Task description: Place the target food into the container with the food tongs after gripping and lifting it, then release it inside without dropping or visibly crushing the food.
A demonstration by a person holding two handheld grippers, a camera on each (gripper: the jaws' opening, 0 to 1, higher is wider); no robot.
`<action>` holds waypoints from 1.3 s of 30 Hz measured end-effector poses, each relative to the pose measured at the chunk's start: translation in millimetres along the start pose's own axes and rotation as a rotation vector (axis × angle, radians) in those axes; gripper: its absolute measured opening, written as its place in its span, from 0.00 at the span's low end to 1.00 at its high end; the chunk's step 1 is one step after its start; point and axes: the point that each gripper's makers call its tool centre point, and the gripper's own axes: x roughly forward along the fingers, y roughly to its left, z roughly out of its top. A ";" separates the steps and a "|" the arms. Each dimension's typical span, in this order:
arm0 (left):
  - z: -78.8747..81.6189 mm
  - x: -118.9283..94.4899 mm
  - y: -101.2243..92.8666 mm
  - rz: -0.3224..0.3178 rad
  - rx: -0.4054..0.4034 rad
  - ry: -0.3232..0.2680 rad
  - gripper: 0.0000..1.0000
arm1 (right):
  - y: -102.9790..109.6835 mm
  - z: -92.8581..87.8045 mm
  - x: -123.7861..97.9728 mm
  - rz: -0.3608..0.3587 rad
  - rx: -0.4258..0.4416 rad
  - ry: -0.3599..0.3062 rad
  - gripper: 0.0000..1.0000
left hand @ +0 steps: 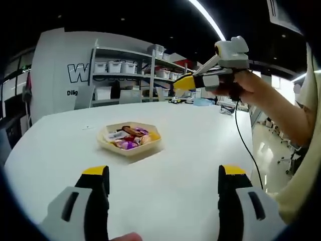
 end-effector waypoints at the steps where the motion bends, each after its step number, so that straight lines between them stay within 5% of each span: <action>1: 1.1 0.3 0.0 -0.002 0.002 -0.001 0.87 | 3.1 -1.4 -0.2 0.014 0.016 -0.001 0.22; 24: -8.1 4.8 -2.1 -0.011 -0.002 0.004 0.84 | 39.7 -54.6 9.0 0.085 -0.034 -0.032 0.22; 39: -12.5 7.8 -1.9 -0.011 0.004 0.017 0.81 | 65.6 -69.7 13.6 0.165 -0.076 -0.095 0.22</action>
